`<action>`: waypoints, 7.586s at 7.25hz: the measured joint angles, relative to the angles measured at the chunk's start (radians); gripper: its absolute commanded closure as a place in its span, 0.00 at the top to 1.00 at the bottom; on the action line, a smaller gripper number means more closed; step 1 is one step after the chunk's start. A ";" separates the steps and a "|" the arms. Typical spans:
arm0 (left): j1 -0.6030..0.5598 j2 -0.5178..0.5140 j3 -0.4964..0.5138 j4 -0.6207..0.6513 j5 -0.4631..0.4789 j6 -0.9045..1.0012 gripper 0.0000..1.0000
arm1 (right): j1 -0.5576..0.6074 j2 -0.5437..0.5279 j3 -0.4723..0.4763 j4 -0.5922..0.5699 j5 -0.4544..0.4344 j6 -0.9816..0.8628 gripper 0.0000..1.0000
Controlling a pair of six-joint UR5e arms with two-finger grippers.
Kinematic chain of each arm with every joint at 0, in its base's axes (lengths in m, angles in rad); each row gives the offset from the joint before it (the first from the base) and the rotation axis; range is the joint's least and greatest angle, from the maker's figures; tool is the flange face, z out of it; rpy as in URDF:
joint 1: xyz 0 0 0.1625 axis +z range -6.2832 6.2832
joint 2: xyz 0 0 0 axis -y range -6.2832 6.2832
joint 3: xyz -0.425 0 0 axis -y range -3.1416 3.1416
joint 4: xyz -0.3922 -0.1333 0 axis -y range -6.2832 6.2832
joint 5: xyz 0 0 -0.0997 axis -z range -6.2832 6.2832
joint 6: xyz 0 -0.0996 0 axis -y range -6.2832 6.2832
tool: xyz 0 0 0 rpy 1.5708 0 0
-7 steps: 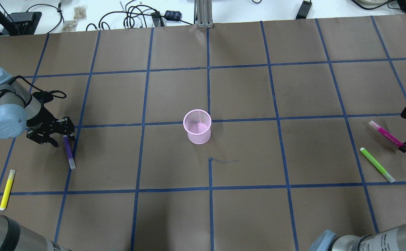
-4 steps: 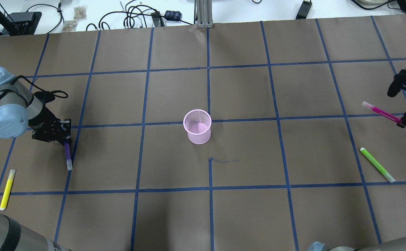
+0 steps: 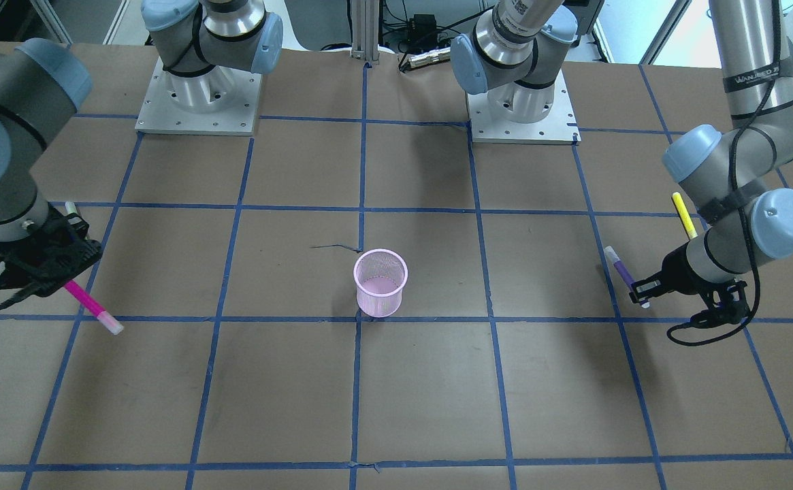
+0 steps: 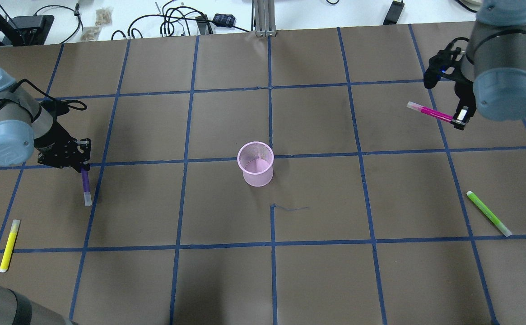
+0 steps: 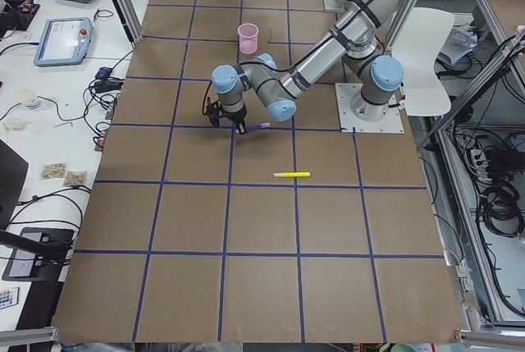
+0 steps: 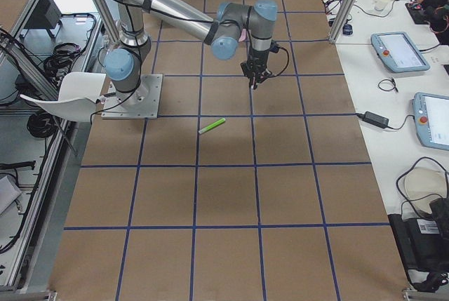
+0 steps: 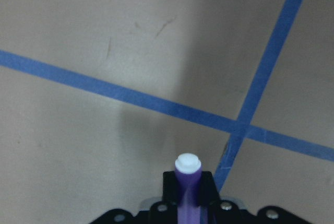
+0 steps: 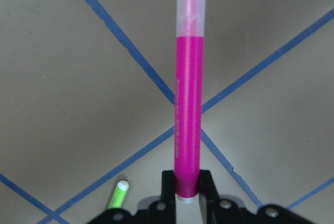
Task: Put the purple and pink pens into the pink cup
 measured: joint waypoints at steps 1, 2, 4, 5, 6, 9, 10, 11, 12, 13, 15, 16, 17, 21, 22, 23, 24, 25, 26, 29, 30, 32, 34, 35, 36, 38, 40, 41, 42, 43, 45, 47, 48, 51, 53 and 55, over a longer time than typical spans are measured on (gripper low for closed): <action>-0.013 0.021 0.007 -0.010 -0.003 0.000 0.00 | 0.087 0.002 -0.043 0.069 -0.054 0.023 0.00; -0.030 0.041 0.010 -0.016 -0.005 -0.001 0.00 | 0.178 0.007 -0.072 0.118 -0.134 0.034 0.00; -0.067 0.083 0.011 -0.027 -0.009 -0.002 0.00 | 0.361 0.020 -0.090 0.188 -0.253 0.134 0.00; -0.083 0.104 0.011 -0.036 -0.011 -0.003 0.00 | 0.438 0.030 -0.093 0.215 -0.276 0.223 0.00; -0.092 0.119 0.012 -0.043 -0.012 -0.003 0.00 | 0.507 0.043 -0.094 0.231 -0.288 0.275 0.00; -0.099 0.140 0.011 -0.053 -0.024 -0.003 0.00 | 0.690 0.108 -0.156 0.288 -0.291 0.308 0.00; -0.099 0.150 0.011 -0.058 -0.045 -0.002 0.00 | 0.731 0.138 -0.208 0.337 -0.293 0.311 0.00; -0.100 0.158 0.010 -0.061 -0.057 -0.001 0.00 | 0.762 0.168 -0.253 0.383 -0.293 0.326 0.00; -0.100 0.160 0.010 -0.062 -0.062 0.000 0.00 | 0.792 0.198 -0.278 0.408 -0.291 0.361 0.00; -0.101 0.159 0.010 -0.062 -0.064 0.001 0.00 | 0.818 0.222 -0.289 0.418 -0.291 0.394 0.00; -0.112 0.160 0.010 -0.062 -0.064 0.000 0.00 | 0.834 0.246 -0.293 0.421 -0.293 0.415 0.07; -0.130 0.162 0.011 -0.062 -0.059 -0.001 0.00 | 0.836 0.253 -0.294 0.421 -0.294 0.417 0.15; -0.145 0.165 0.012 -0.061 -0.054 -0.002 0.00 | 0.836 0.259 -0.296 0.420 -0.294 0.418 0.18; -0.162 0.175 0.016 -0.059 -0.052 -0.002 0.00 | 0.836 0.273 -0.314 0.406 -0.295 0.417 1.00; -0.163 0.180 0.017 -0.058 -0.056 -0.002 0.00 | 0.835 0.272 -0.322 0.402 -0.295 0.417 1.00; -0.164 0.187 0.017 -0.058 -0.062 -0.002 0.00 | 0.822 0.261 -0.328 0.402 -0.295 0.413 1.00; -0.168 0.194 0.017 -0.058 -0.066 -0.003 0.00 | 0.772 0.228 -0.332 0.402 -0.289 0.409 1.00; -0.186 0.205 0.016 -0.054 -0.068 -0.007 0.00 | 0.679 0.173 -0.333 0.401 -0.252 0.410 1.00; -0.236 0.217 0.017 -0.035 -0.068 -0.018 0.00 | 0.552 0.112 -0.331 0.397 -0.166 0.417 1.00; -0.470 0.222 0.017 0.161 -0.053 -0.091 0.00 | 0.236 -0.004 -0.326 0.391 0.130 0.668 1.00; -0.540 0.222 0.016 0.222 -0.052 -0.155 0.00 | 0.205 -0.011 -0.325 0.393 0.172 0.806 1.00; -0.693 0.226 -0.014 0.378 -0.051 -0.320 0.00 | 0.170 -0.012 -0.325 0.388 0.280 1.002 1.00; -0.758 0.240 -0.159 0.645 -0.060 -0.409 0.00 | 0.136 -0.016 -0.325 0.395 0.308 1.064 1.00; -0.770 0.231 -0.241 0.816 -0.060 -0.417 0.00 | 0.129 -0.025 -0.325 0.401 0.306 1.086 1.00; -0.777 0.223 -0.286 0.921 -0.056 -0.420 0.00 | 0.129 -0.046 -0.321 0.408 0.304 1.113 1.00; -0.794 0.211 -0.313 1.037 -0.052 -0.420 0.00 | 0.132 -0.108 -0.273 0.416 0.303 1.168 1.00; -0.811 0.186 -0.323 1.069 -0.049 -0.418 0.00 | 0.133 -0.166 -0.209 0.415 0.300 1.178 1.00; -0.813 0.174 -0.324 1.071 -0.048 -0.416 0.00 | 0.131 -0.174 -0.199 0.413 0.300 1.174 1.00; -0.814 0.161 -0.324 1.072 -0.047 -0.413 0.00 | 0.127 -0.178 -0.195 0.413 0.298 1.174 1.00; -0.814 0.147 -0.324 1.072 -0.041 -0.410 0.00 | 0.128 -0.186 -0.196 0.414 0.296 1.182 1.00; -0.815 0.128 -0.322 1.073 -0.030 -0.408 0.00 | 0.142 -0.205 -0.194 0.416 0.302 1.195 1.00; -0.812 0.109 -0.316 1.072 -0.027 -0.406 0.46 | 0.159 -0.211 -0.189 0.417 0.302 1.229 1.00; -0.811 0.102 -0.314 1.072 -0.022 -0.406 0.54 | 0.163 -0.212 -0.188 0.417 0.300 1.237 1.00; -0.801 0.091 -0.310 1.074 -0.007 -0.406 0.58 | 0.166 -0.211 -0.186 0.417 0.298 1.241 1.00; -0.794 0.093 -0.290 1.056 -0.007 -0.407 0.59 | 0.166 -0.211 -0.186 0.417 0.298 1.240 1.00; -0.769 0.113 -0.147 0.801 -0.008 -0.408 0.71 | 0.166 -0.210 -0.183 0.417 0.296 1.240 1.00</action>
